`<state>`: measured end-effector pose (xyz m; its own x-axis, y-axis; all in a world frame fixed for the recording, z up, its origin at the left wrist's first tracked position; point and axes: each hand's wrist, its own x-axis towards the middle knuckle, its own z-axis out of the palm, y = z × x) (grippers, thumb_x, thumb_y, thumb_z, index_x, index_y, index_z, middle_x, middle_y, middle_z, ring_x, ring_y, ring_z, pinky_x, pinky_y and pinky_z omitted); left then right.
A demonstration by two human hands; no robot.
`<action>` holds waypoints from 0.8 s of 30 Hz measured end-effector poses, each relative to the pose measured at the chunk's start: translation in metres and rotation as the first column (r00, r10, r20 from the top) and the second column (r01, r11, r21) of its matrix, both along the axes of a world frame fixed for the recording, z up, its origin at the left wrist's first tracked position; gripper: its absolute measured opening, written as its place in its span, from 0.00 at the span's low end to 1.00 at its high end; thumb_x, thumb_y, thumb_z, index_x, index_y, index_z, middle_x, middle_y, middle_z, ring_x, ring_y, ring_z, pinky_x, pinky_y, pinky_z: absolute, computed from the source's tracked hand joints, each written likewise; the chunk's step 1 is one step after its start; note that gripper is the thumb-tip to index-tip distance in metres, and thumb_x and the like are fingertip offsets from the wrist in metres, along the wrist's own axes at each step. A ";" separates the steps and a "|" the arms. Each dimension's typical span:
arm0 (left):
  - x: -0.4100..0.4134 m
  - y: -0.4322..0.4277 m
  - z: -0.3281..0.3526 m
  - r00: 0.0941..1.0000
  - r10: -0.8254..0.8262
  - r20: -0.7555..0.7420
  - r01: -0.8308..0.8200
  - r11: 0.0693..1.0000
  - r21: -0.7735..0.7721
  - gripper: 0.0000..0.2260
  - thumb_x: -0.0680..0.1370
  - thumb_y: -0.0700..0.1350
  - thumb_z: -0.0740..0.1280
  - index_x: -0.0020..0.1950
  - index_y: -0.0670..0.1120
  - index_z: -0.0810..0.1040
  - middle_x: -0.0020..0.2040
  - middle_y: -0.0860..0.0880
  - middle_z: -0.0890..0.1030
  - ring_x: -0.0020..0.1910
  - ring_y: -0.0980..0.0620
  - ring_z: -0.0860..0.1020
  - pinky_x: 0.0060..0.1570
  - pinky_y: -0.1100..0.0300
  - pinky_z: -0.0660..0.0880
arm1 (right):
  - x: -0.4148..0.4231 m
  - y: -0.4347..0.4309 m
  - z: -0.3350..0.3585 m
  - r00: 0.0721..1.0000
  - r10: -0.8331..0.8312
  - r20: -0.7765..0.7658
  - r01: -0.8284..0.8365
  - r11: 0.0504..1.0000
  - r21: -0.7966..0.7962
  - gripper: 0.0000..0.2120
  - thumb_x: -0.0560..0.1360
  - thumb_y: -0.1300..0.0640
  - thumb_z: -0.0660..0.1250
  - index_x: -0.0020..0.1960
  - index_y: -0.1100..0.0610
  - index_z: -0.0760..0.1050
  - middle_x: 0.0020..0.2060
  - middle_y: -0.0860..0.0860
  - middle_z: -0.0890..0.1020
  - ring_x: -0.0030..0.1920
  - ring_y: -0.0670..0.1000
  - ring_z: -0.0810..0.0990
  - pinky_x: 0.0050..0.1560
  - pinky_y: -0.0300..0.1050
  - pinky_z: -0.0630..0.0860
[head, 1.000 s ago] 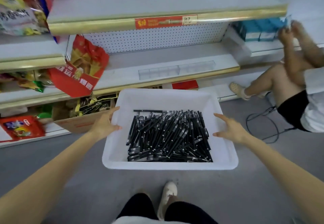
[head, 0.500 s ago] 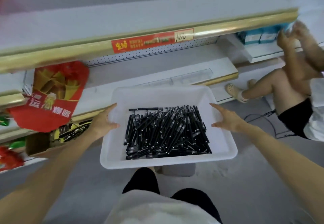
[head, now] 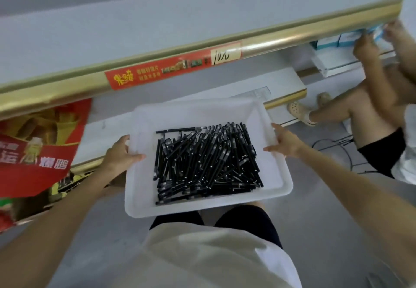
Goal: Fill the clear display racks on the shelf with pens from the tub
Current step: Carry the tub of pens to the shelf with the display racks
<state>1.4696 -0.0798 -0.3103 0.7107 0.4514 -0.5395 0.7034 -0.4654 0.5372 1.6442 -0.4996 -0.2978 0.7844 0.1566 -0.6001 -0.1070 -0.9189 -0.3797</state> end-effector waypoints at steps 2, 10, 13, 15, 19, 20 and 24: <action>0.004 -0.013 -0.003 0.998 0.063 0.020 -0.062 0.998 -0.016 0.33 0.72 0.44 0.75 0.72 0.44 0.65 0.48 0.46 0.75 0.45 0.46 0.74 0.44 0.56 0.70 | 0.016 -0.006 -0.003 1.000 0.013 -0.011 -0.012 1.000 0.026 0.41 0.70 0.58 0.75 0.75 0.52 0.55 0.42 0.44 0.75 0.48 0.53 0.76 0.27 0.44 0.77; -0.014 -0.070 -0.026 0.946 0.323 0.029 -0.322 0.946 -0.043 0.32 0.70 0.44 0.77 0.71 0.46 0.67 0.54 0.43 0.78 0.49 0.44 0.76 0.49 0.54 0.73 | 0.081 -0.024 -0.018 0.983 0.157 -0.096 -0.150 0.986 0.076 0.37 0.69 0.58 0.76 0.71 0.57 0.59 0.38 0.51 0.79 0.34 0.51 0.80 0.23 0.41 0.76; -0.022 -0.090 -0.029 0.925 0.380 0.030 -0.380 0.925 -0.001 0.33 0.68 0.45 0.77 0.70 0.45 0.69 0.54 0.42 0.79 0.49 0.43 0.76 0.49 0.50 0.75 | 0.090 -0.030 -0.014 0.972 0.199 -0.127 -0.187 0.977 0.101 0.32 0.71 0.57 0.74 0.68 0.57 0.62 0.39 0.50 0.76 0.35 0.48 0.78 0.25 0.39 0.75; -0.028 -0.100 -0.033 0.907 0.420 0.024 -0.420 0.908 -0.010 0.33 0.68 0.45 0.78 0.70 0.45 0.70 0.54 0.42 0.79 0.49 0.43 0.77 0.50 0.49 0.76 | 0.094 -0.034 -0.012 0.967 0.197 -0.160 -0.179 0.976 0.122 0.31 0.71 0.57 0.74 0.68 0.58 0.62 0.39 0.50 0.75 0.36 0.48 0.77 0.28 0.42 0.77; -0.027 -0.107 -0.034 0.887 0.462 -0.010 -0.462 0.885 -0.055 0.32 0.68 0.46 0.77 0.69 0.47 0.70 0.55 0.43 0.79 0.51 0.43 0.78 0.53 0.47 0.76 | 0.090 -0.044 -0.009 0.965 0.157 -0.208 -0.132 0.983 0.129 0.29 0.72 0.57 0.74 0.66 0.56 0.62 0.40 0.50 0.74 0.36 0.48 0.76 0.29 0.43 0.77; -0.024 -0.104 -0.034 0.890 0.455 -0.013 -0.455 0.888 -0.064 0.32 0.68 0.47 0.77 0.69 0.48 0.70 0.56 0.43 0.79 0.51 0.43 0.78 0.54 0.45 0.76 | 0.088 -0.047 -0.008 0.965 0.141 -0.222 -0.114 0.985 0.128 0.28 0.72 0.57 0.73 0.65 0.56 0.62 0.40 0.50 0.74 0.35 0.47 0.76 0.29 0.42 0.76; -0.018 -0.095 -0.032 0.908 0.416 -0.044 -0.419 0.903 -0.094 0.30 0.69 0.49 0.77 0.69 0.50 0.71 0.54 0.44 0.79 0.51 0.43 0.78 0.56 0.43 0.76 | 0.078 -0.051 -0.009 0.962 0.061 -0.267 -0.026 0.991 0.130 0.28 0.71 0.59 0.74 0.64 0.56 0.61 0.41 0.51 0.75 0.36 0.48 0.77 0.26 0.43 0.76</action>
